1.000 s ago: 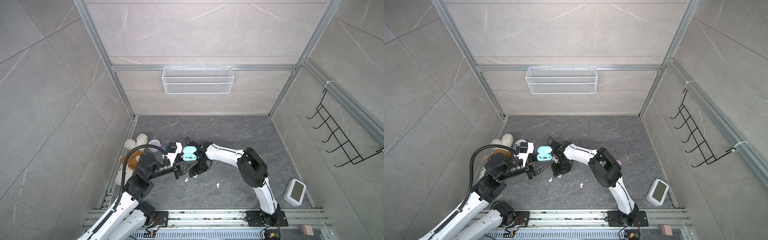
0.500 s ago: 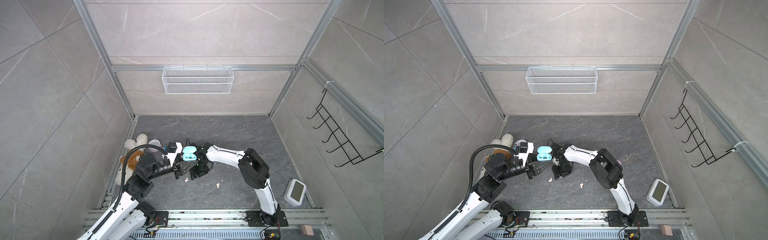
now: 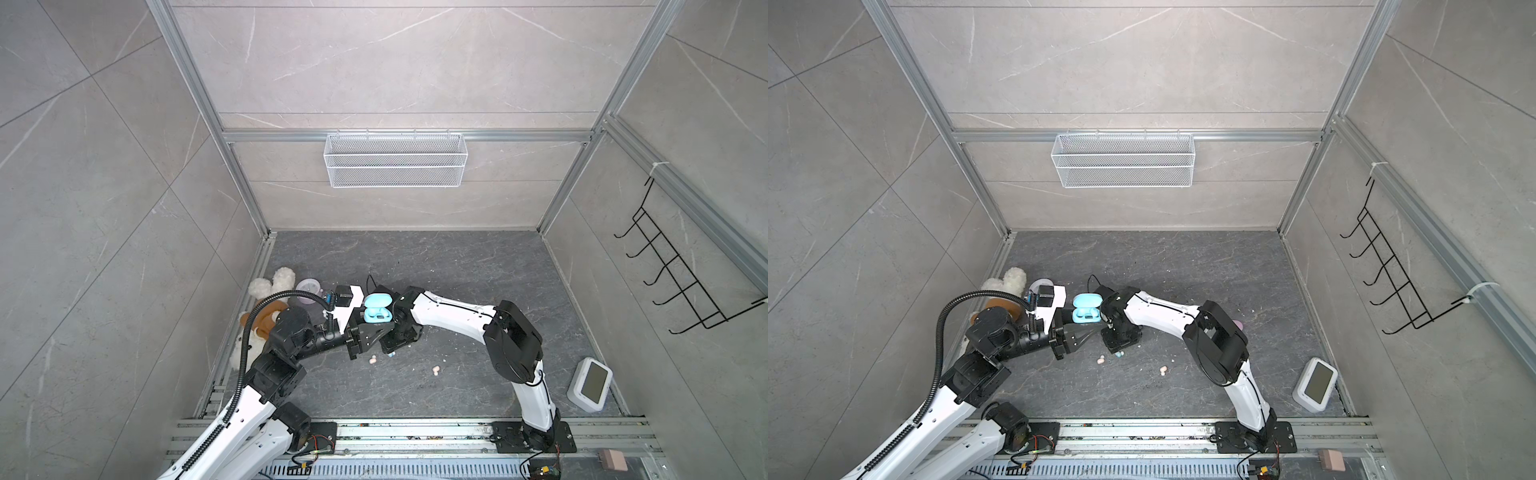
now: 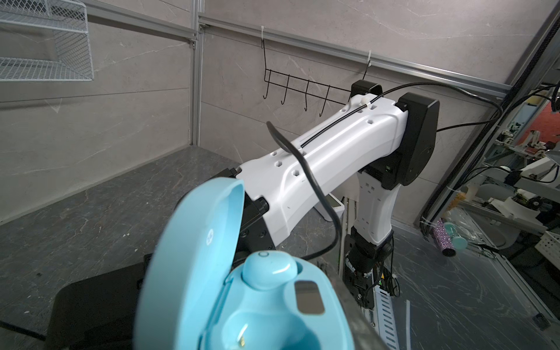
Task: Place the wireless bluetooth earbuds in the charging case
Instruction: 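Lower the open right gripper around the second blue earbud, then close the right gripper on the second blue earbud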
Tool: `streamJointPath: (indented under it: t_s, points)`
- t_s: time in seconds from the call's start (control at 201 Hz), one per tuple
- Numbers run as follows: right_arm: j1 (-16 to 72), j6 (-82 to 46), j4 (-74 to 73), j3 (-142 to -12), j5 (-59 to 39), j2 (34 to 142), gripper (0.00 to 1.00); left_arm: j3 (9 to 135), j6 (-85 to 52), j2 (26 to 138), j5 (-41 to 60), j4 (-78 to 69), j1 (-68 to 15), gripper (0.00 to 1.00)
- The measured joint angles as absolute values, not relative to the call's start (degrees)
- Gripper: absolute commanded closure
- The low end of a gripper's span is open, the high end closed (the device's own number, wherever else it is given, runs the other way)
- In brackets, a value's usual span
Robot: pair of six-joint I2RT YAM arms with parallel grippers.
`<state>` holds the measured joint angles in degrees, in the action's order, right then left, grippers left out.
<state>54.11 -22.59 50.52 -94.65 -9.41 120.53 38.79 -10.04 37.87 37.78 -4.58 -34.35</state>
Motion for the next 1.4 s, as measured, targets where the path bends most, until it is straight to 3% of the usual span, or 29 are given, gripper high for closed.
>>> streamJointPath:
  t_s: [0.558,1.404]
  points:
    - [56.6,-17.9,52.5,-97.9,-4.4,125.1,0.65,40.6,-10.0,31.9,36.7,1.6,-34.3,0.73]
    - [57.4,-14.7,53.5,-100.0,-2.6,127.2,0.73,41.2,-10.0,31.4,36.0,3.0,-34.3,0.72]
